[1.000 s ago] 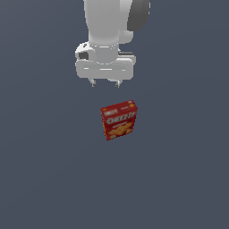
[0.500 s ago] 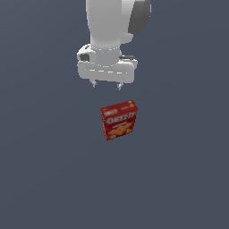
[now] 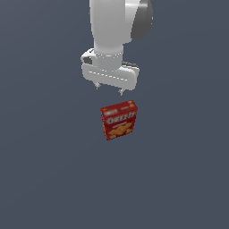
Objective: Pick up the object and move it to a goal position.
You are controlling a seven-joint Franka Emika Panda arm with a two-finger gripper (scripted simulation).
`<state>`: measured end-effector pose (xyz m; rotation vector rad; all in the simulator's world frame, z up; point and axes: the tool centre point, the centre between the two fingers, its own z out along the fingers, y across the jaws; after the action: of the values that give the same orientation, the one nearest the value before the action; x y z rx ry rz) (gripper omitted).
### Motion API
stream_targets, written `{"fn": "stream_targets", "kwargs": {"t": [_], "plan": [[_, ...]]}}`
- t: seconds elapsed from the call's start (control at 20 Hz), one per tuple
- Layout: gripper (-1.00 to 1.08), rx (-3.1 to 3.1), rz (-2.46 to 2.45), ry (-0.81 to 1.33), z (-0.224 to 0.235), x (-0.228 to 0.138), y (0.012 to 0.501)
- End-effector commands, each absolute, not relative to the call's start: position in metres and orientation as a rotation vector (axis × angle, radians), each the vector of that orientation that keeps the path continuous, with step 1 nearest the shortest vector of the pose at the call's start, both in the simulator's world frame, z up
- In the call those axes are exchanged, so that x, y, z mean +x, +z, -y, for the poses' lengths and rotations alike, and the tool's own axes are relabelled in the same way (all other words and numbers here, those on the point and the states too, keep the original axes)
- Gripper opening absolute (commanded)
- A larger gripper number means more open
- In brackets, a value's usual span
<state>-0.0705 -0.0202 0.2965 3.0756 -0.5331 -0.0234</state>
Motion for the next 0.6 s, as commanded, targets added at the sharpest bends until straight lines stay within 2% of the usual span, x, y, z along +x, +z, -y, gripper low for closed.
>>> {"fn": "stream_targets", "kwargs": {"t": [0.0,0.55], "plan": [[1.00,3.059,0.626,-0.021,0.017,-0.068,0.293],[1.00,2.956,1.021,-0.011,0.005,-0.059,0.277]]}}
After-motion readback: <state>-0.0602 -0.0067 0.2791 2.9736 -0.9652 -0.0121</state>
